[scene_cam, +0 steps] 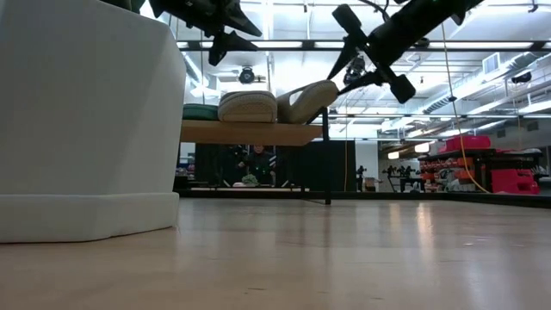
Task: Pick and place slides into the shelf
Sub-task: Put the gray slipper on the shelf
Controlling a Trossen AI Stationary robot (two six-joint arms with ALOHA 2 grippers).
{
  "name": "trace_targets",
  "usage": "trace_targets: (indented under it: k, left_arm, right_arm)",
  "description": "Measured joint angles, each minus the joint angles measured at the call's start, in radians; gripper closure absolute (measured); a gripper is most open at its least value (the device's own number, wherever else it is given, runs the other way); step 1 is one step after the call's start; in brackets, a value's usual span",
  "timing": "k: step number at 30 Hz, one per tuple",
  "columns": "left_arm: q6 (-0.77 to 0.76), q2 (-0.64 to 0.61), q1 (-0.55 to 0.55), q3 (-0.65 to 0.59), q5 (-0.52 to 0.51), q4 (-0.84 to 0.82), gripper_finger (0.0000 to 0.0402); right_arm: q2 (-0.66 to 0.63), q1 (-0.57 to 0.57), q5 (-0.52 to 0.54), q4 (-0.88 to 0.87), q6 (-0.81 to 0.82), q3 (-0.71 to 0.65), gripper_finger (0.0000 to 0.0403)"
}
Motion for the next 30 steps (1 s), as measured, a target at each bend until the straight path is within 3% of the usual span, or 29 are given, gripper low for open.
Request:
trace_targets:
  k: [6,15,22,30]
  left_arm:
    - [0.015,0.0,0.0,0.0,0.0,0.003,0.0239]
    - [0.016,0.0,0.0,0.0,0.0,0.003,0.0239]
    - [0.017,0.0,0.0,0.0,0.0,0.003,0.0239]
    - [0.018,0.0,0.0,0.0,0.0,0.002,0.0239]
  right_arm:
    - [0.038,0.033,0.023,0.028,0.047,0.0,0.0285]
    - [0.079,0.062,0.051,0.049,0.084,0.0,0.0292]
    - [0.069,0.062,0.044,0.08,0.028,0.0,0.0386]
    - [0.067,0.075,0.045,0.099,0.03,0.0,0.0391]
